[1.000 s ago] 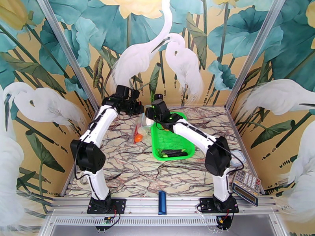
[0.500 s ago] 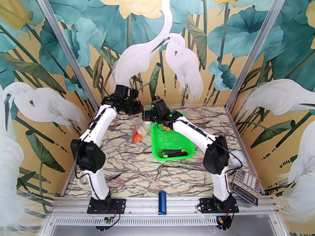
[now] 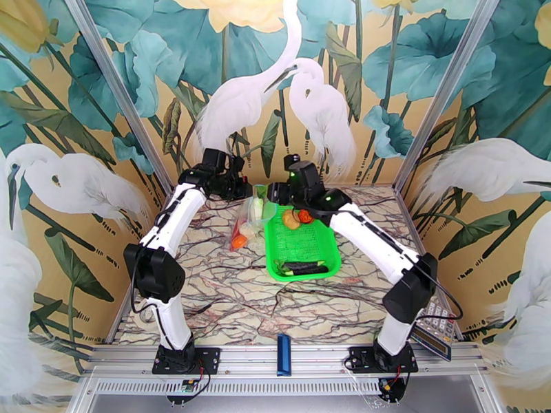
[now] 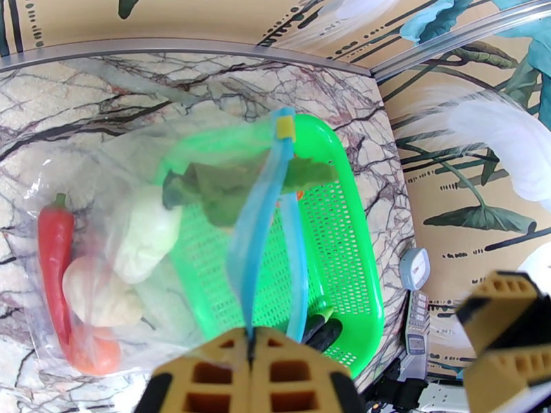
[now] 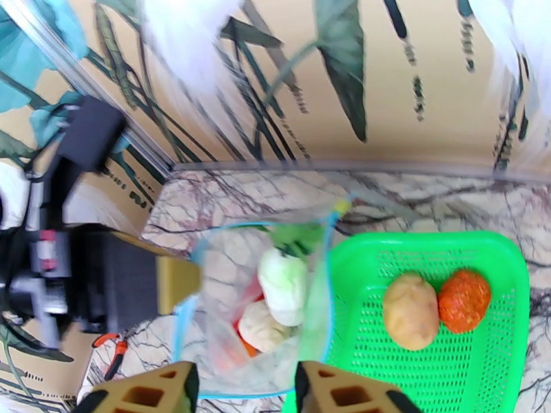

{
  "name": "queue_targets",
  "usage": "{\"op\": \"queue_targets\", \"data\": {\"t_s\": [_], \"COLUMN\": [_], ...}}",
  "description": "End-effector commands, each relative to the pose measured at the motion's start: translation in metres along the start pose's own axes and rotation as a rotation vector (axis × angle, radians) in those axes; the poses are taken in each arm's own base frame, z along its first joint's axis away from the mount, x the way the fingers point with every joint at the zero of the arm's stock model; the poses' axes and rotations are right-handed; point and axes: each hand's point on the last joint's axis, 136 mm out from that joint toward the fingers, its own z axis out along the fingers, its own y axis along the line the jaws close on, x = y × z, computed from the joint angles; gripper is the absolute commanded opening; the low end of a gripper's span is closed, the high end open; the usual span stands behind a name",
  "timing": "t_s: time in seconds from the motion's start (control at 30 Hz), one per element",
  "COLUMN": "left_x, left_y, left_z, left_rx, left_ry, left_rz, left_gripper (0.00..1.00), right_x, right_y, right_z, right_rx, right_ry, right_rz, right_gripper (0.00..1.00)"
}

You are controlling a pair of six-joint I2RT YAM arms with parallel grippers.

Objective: Place the food in the zip-top bag and seal the zipper

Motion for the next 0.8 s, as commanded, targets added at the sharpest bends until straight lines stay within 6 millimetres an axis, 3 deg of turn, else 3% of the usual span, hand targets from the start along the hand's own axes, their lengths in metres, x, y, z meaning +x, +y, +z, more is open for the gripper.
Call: {"op": "queue_targets", "data": {"t_s": [0.0, 0.37, 0.5, 0.77], "left_x": [-0.001, 0.002, 0.003, 0.007], "left_y": [-0.009, -0.008, -0.006, -0.002], "left_z": [-0.008, -0.008, -0.009, -0.007], "left_rx": [0.016, 0.013, 0.005, -0.011], "left_ry": [-0.016, -0.014, -0.012, -0.005], "left_rz": [0.022, 0.021, 0.024, 0.022], "left_gripper": [0.00, 0.00, 0.00, 0.00], "right_x": [0.050, 0.064, 0.068, 0.074], "right_y": [-0.017, -0.030, -0.033, -0.039], "right_z": [0.027, 0.065, 0.070, 0.077], "right_rx": [0.013, 0.028, 0.038, 0.045], "right_ry": [0.190, 0.262, 0.276, 0.299], "right_rz": [0.060, 0.128, 0.135, 0.150], "right_gripper": [0.44, 0.44, 0.42, 0.22]}}
